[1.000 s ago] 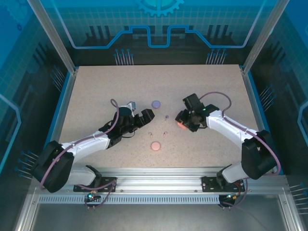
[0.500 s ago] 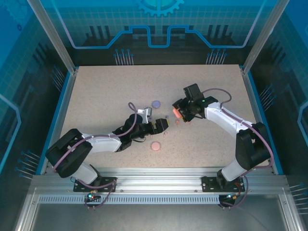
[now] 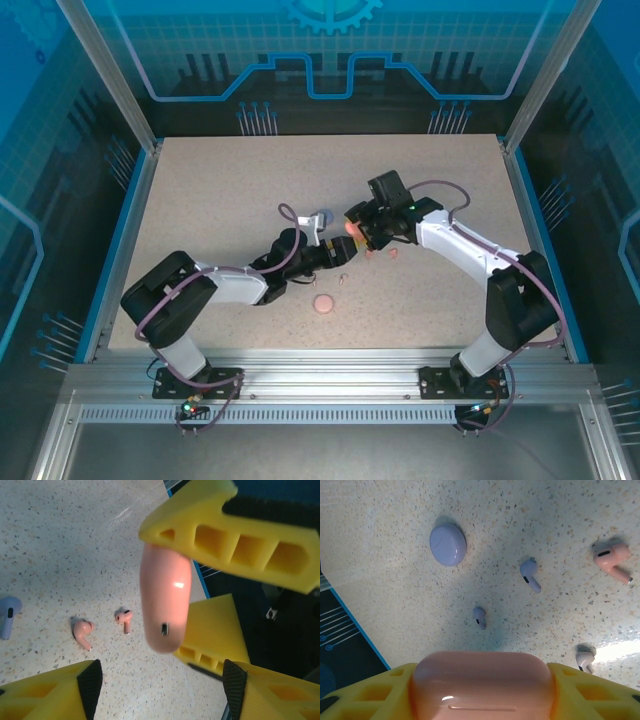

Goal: Insert wireless bluetooth earbuds into charging case

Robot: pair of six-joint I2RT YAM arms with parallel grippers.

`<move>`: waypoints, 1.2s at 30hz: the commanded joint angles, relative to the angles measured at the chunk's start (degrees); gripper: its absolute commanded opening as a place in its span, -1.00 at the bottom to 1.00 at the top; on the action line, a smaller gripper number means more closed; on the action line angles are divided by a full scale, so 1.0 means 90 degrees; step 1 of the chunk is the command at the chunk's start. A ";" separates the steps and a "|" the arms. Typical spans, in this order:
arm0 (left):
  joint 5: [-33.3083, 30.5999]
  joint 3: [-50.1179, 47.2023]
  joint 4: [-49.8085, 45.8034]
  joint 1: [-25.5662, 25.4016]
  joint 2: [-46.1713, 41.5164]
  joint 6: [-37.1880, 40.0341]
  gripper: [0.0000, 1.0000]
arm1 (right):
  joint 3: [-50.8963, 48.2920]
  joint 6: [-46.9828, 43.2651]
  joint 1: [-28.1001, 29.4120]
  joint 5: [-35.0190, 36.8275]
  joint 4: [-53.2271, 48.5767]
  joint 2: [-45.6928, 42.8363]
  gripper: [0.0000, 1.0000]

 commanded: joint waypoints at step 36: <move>-0.0961 0.0428 0.0919 -0.0043 0.0649 -0.0197 -0.55 | 0.0061 0.0175 0.0146 -0.0213 0.0081 -0.0124 0.12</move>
